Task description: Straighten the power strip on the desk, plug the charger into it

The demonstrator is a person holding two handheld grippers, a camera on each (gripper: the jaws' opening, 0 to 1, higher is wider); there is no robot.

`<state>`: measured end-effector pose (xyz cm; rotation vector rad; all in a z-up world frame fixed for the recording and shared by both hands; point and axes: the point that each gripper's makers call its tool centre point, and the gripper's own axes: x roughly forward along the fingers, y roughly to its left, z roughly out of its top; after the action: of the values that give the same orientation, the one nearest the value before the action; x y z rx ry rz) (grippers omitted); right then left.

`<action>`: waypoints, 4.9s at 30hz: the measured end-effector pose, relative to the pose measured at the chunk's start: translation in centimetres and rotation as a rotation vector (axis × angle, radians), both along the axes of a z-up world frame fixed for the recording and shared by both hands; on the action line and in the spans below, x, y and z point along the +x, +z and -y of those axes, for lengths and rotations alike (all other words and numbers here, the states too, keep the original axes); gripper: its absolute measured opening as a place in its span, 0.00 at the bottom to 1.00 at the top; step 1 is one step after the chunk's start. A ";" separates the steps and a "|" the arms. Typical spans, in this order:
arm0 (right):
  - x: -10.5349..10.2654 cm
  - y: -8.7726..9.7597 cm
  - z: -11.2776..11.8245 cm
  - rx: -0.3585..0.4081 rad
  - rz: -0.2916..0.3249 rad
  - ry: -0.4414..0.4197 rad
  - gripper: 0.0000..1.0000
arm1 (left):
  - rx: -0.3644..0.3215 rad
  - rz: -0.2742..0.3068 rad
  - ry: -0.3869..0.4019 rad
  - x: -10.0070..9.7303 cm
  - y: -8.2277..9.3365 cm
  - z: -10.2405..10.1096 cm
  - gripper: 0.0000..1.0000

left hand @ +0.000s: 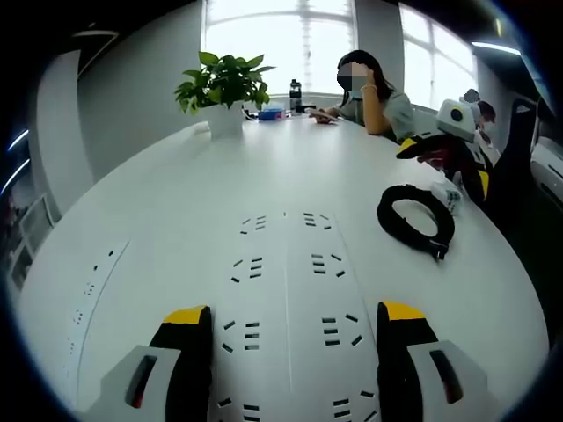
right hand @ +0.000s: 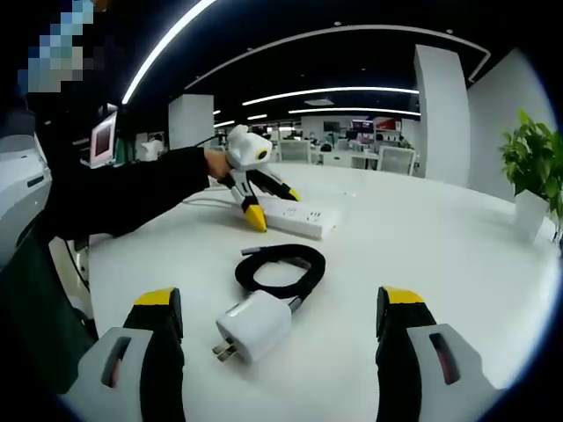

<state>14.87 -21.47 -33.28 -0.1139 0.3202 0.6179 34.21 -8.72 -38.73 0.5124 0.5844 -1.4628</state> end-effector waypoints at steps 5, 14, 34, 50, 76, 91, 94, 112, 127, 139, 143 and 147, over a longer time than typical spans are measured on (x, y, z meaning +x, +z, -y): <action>-0.1 -0.1 0.3 -0.003 -0.002 -0.005 0.92 | -0.005 0.004 -0.003 0.0 0.0 0.4 0.77; -0.2 -0.2 0.4 0.006 -0.007 -0.005 0.92 | -0.012 0.007 -0.005 0.3 0.0 1.0 0.77; -0.4 -0.4 0.9 0.016 -0.014 -0.014 0.92 | -0.033 0.016 -0.003 0.8 0.2 2.6 0.78; -0.6 -0.4 1.6 0.013 -0.016 -0.030 0.92 | -0.036 0.016 0.003 1.1 0.3 3.6 0.78; -1.7 -0.4 2.5 0.005 -0.012 -0.053 0.91 | -0.041 0.019 0.005 1.8 0.3 5.2 0.78; -1.8 -0.6 3.0 0.011 -0.016 -0.061 0.90 | -0.043 0.016 0.006 2.3 0.4 5.5 0.78; -1.9 -0.7 2.8 0.013 -0.018 -0.056 0.90 | -0.045 0.010 0.013 2.4 0.4 5.5 0.79; -1.9 -0.8 3.2 0.012 -0.019 -0.068 0.91 | -0.077 -0.011 0.020 2.8 0.0 5.7 0.86; -2.2 -0.7 3.4 0.012 -0.018 -0.075 0.91 | -0.141 -0.018 0.047 3.2 0.9 6.1 0.99; -2.8 -0.4 3.4 0.004 -0.014 -0.075 0.91 | -0.187 -0.014 0.080 3.1 2.4 5.7 0.99; -2.8 -0.1 3.2 0.008 -0.004 -0.074 0.90 | -0.210 -0.015 0.107 3.1 3.0 5.2 0.99; -2.7 -0.3 2.9 0.010 -0.008 -0.067 0.90 | -0.201 -0.008 0.151 3.1 3.4 4.5 0.99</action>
<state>12.12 -24.35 -33.53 -0.0906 0.3271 0.5535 37.35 -13.26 -35.37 0.2991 0.4659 -1.3626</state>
